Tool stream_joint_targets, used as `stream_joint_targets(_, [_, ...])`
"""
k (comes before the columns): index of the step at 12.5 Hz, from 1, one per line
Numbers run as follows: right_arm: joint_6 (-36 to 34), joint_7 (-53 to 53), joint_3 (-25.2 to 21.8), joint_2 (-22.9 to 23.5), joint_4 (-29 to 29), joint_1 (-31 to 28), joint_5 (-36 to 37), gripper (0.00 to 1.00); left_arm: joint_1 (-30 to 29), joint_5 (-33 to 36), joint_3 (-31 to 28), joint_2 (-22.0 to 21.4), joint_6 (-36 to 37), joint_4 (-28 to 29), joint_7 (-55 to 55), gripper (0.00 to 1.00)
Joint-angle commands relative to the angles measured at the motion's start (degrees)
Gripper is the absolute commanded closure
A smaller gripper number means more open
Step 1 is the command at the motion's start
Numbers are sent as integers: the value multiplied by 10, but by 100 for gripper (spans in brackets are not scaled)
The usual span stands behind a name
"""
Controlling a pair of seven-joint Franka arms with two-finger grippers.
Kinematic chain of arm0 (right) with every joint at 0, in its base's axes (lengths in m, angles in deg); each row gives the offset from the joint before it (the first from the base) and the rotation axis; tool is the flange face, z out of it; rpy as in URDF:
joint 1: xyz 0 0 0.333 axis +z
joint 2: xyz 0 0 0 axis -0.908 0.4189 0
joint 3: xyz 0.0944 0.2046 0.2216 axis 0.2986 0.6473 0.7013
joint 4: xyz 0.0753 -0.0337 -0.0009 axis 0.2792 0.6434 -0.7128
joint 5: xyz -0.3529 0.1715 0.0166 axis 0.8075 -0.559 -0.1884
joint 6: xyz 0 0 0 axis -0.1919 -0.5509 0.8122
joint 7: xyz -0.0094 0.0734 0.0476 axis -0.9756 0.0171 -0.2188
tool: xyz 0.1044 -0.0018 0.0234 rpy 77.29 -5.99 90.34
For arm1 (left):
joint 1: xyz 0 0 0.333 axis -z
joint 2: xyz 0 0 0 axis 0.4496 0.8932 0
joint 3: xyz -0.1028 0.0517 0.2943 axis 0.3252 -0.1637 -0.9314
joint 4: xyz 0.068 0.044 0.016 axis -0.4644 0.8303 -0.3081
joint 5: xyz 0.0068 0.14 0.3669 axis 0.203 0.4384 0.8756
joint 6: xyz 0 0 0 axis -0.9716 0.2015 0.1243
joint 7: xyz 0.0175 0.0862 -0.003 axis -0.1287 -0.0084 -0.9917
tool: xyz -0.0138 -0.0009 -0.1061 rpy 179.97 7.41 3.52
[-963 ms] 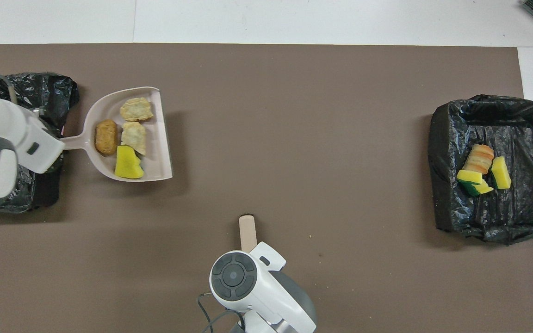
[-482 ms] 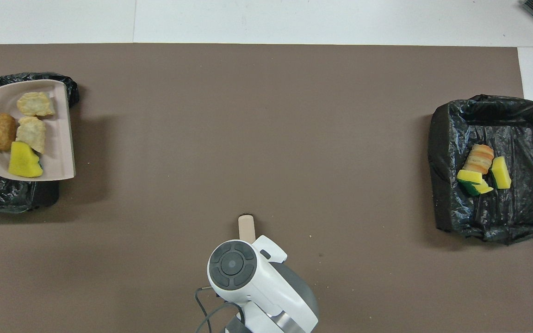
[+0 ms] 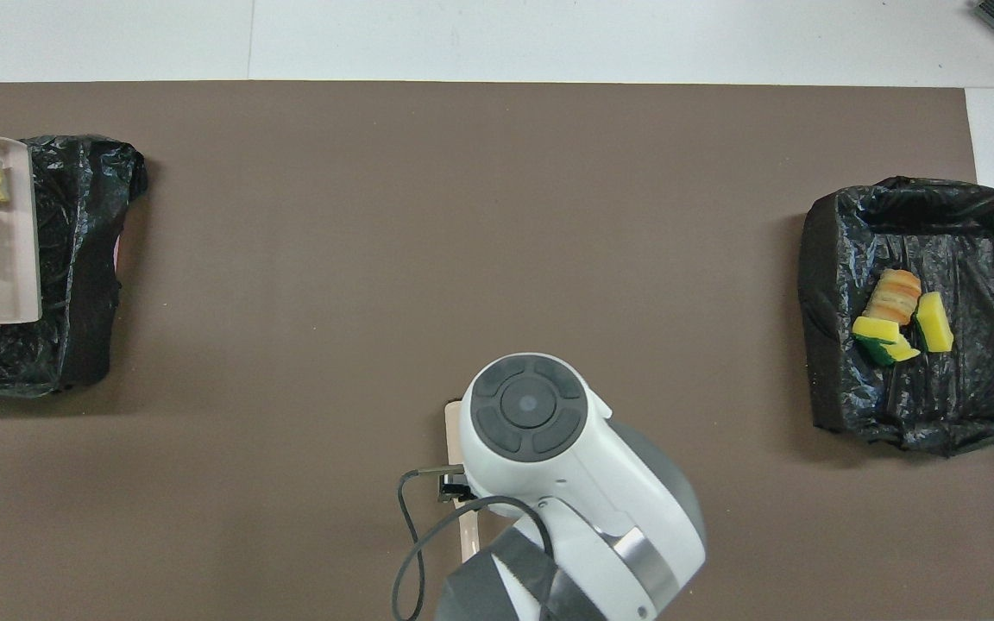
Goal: Sweep and dump trash in bin
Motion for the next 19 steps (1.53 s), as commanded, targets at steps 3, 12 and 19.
stream_joint_targets(3, [-60, 110, -2, 4, -91, -79, 41, 0, 25, 146, 1, 3, -7, 5, -46, 100])
stream_joint_targets(12, [-104, 394, -26, 5, -211, -231, 153, 0, 64, 310, 0, -53, 54, 8, -129, 100])
stream_joint_targets(19, [-101, 404, -122, 2, -211, -250, 147, 0, 90, 405, 6, -89, 79, 60, -253, 100])
